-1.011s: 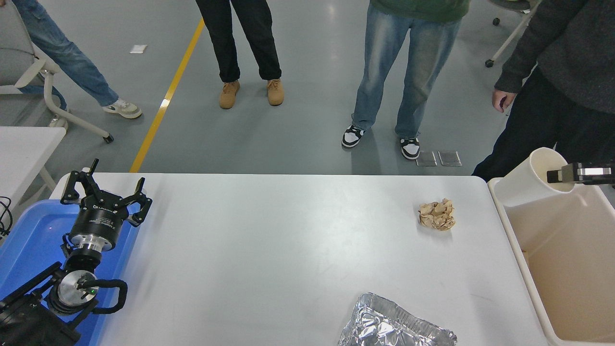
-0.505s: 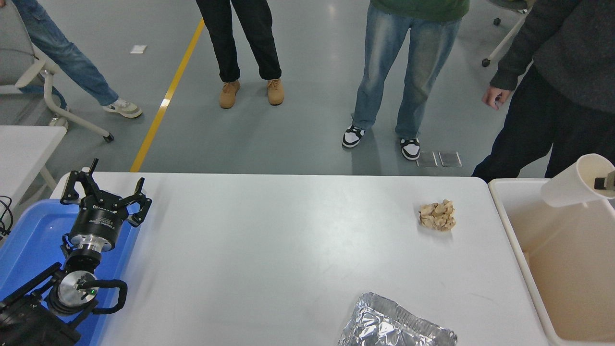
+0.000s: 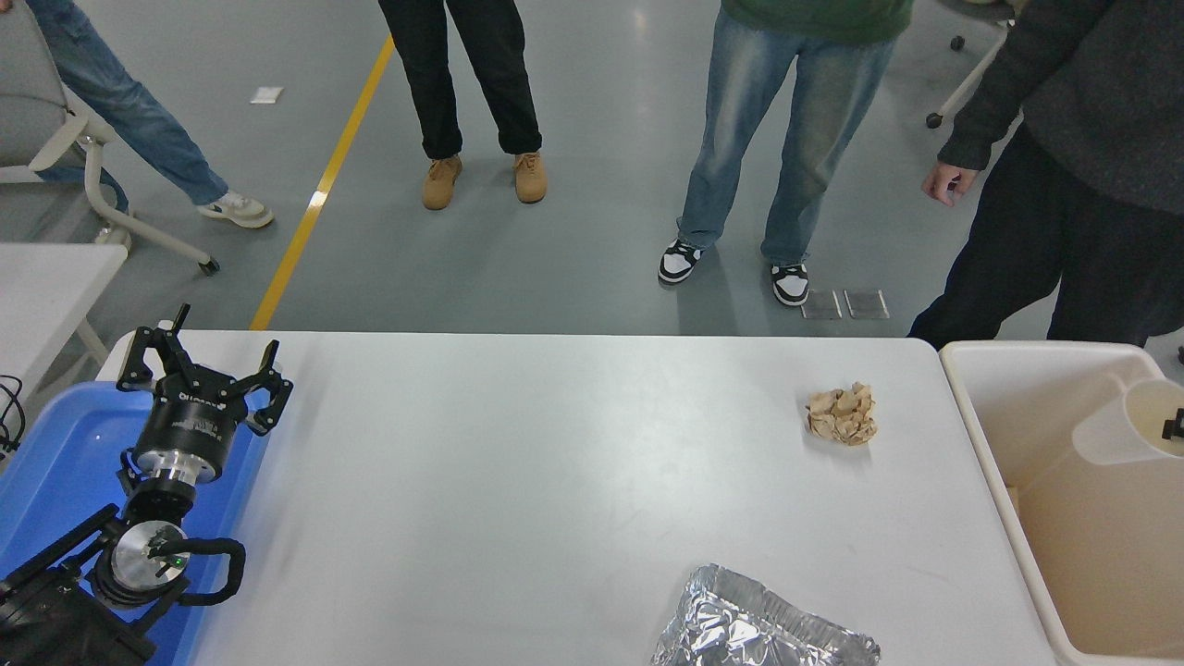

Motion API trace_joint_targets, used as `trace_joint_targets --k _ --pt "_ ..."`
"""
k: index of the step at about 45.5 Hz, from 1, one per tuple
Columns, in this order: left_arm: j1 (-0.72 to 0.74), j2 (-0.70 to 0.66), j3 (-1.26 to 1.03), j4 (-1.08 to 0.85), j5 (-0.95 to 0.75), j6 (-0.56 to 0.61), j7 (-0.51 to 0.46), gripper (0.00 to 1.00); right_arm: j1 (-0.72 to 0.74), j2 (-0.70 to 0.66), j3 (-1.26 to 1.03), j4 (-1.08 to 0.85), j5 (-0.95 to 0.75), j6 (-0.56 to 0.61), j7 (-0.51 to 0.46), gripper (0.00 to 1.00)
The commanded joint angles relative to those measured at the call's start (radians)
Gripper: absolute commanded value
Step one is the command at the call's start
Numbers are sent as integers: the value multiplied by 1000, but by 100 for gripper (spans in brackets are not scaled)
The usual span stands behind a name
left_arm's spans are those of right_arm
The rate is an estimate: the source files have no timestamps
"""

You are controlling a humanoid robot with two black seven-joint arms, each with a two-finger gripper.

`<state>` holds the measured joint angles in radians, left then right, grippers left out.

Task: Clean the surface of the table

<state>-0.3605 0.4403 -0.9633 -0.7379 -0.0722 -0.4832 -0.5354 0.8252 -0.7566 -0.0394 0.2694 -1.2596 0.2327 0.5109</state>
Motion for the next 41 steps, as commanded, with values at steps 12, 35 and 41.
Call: trace_joint_targets --k 12,35,41 --pt "0 0 0 0 0 0 0 99 -89 230 -86 -322 190 -84 -35 0" --pt "0 0 0 0 0 0 0 99 -196 286 -283 -349 598 -119 -189 0" --pt "0 1 0 0 0 0 0 99 -196 286 -286 -354 598 -122 -192 0"
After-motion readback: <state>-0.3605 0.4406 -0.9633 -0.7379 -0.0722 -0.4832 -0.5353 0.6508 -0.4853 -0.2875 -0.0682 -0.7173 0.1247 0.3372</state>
